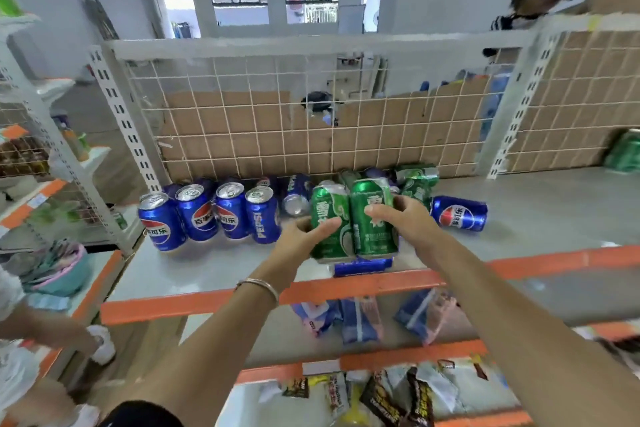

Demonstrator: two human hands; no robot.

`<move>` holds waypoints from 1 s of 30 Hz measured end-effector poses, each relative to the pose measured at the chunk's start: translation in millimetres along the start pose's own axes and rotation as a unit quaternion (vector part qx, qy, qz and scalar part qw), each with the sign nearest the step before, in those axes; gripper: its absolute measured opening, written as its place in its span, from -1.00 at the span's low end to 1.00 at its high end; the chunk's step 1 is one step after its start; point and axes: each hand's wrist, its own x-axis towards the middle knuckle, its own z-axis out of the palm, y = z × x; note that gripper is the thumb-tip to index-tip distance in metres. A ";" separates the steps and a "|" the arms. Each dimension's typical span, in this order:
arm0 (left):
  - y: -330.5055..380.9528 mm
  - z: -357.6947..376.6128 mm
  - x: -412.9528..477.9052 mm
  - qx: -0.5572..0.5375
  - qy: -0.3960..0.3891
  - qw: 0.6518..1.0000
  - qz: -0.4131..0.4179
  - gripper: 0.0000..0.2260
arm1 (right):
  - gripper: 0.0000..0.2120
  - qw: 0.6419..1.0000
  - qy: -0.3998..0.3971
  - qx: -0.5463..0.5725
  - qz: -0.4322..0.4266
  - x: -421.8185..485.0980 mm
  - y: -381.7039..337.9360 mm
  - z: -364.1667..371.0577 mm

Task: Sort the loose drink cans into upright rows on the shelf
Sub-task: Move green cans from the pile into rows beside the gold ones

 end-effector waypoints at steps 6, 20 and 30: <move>-4.9 111.1 10.4 -0.042 -0.131 0.990 -0.024 -0.41 | -0.85 0.995 0.101 0.011 0.018 -50.0 12.3 -100.9; 17.5 436.2 -15.7 0.075 -0.225 0.970 0.048 -0.74 | -0.81 0.955 0.286 -0.059 0.044 -178.2 59.2 -390.9; 23.1 574.1 2.5 0.105 -0.210 0.968 0.089 -0.77 | -0.87 0.946 0.322 -0.019 0.045 -184.7 79.5 -515.4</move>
